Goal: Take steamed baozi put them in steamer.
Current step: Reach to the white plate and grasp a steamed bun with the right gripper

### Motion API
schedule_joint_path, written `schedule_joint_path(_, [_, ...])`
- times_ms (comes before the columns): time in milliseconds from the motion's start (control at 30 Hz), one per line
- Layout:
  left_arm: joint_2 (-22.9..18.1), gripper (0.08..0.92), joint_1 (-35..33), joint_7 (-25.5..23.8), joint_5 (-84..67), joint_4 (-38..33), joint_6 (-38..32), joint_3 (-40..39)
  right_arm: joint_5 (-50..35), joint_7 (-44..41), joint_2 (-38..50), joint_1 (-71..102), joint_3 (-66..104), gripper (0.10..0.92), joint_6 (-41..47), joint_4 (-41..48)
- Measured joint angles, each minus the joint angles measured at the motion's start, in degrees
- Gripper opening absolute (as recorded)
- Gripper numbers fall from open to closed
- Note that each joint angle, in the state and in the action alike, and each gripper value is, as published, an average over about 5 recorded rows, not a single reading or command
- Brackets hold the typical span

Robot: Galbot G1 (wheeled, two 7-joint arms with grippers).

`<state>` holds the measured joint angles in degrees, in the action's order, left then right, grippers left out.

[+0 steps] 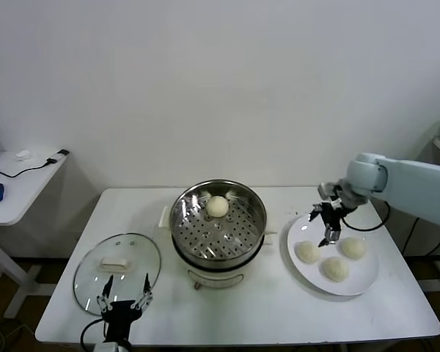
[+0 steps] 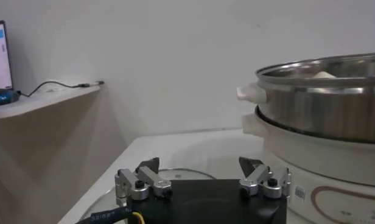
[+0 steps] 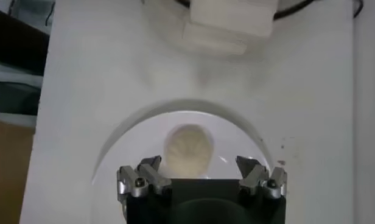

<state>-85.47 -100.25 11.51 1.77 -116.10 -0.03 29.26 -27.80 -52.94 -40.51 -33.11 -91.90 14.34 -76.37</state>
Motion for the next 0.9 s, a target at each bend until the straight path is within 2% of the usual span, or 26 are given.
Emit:
schedule_joint_path(567, [-0.02, 0.823, 0.19, 0.19, 0.02, -0.21, -0.08, 0.75, 4.02, 4.07, -1.79, 14.99, 10.55, 0.801, 5.04, 6.21])
schedule_joint_path(900, [0.03, 0.823, 0.14, 0.30, 0.03, -0.85, 0.00, 0.87, 4.65, 5.54, -1.53, 18.77, 14.84, 0.618, 6.33, 6.81])
